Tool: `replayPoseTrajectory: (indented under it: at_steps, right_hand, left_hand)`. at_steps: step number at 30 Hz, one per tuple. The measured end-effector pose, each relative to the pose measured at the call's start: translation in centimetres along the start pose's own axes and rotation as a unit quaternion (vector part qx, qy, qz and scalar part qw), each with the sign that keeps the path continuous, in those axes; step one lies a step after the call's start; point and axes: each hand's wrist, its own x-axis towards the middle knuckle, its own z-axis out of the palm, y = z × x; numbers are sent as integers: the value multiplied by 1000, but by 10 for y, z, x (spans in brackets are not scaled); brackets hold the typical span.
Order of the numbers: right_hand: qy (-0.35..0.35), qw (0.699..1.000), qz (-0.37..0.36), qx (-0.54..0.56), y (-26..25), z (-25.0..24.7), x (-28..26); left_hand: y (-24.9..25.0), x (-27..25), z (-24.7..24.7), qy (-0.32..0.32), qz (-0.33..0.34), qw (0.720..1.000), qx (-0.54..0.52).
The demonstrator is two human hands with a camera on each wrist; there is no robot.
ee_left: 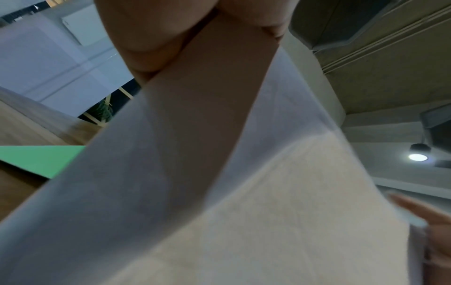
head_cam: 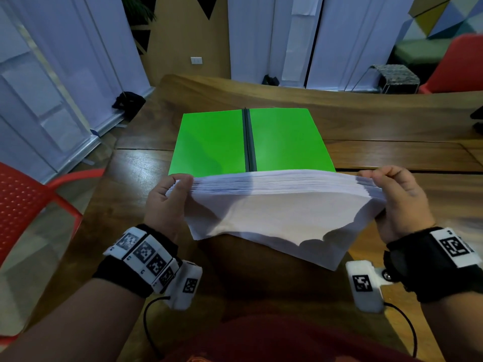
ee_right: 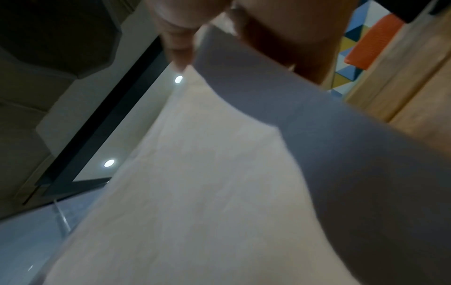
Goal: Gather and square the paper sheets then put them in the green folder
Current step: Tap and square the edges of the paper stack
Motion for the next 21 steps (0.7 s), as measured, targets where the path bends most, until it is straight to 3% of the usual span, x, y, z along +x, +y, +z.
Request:
replayPoseTrajectory:
  at_steps: [3, 5, 7, 10, 13, 16, 21]
  right_hand:
    - [-111, 990, 83, 15, 13, -15, -10]
    - [-110, 985, 125, -40, 31, -17, -21]
    - [-43, 986, 124, -98, 44, -10, -30]
    - [73, 989, 76, -108, 40, 6, -37]
    - [55, 993, -8, -100, 29, 6, -40]
    - [-7, 993, -53, -103, 20, -3, -41]
    - [-62, 992, 43, -105, 39, -13, -47]
  left_hand:
    - [-7, -2, -4, -75, 31, 993, 86]
    - [-17, -6, -1, -105, 4, 986, 132]
    - [-25, -12, 6, -102, -26, 983, 152]
    - [-22, -22, 14, -50, -52, 992, 100]
    - [-5, -27, 8, -22, 19, 999, 45]
    - [15, -31, 0, -16, 73, 996, 49]
    - [-6, -35, -7, -40, 3, 997, 63]
